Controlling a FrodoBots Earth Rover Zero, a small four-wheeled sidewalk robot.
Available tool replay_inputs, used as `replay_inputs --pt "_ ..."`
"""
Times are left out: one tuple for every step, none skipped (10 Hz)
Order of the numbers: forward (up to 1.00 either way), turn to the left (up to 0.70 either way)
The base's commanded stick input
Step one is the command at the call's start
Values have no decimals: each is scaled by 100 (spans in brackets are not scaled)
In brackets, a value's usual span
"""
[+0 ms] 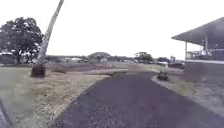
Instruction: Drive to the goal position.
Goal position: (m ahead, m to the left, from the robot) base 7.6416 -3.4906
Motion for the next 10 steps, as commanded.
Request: replay_inputs --pt "85 0" --pt "85 -5" --pt "85 -14" --pt "85 -27" --pt "85 -34" --pt "85 -13" --pt "85 0" --pt "85 0" --pt "85 0" --pt "85 0"
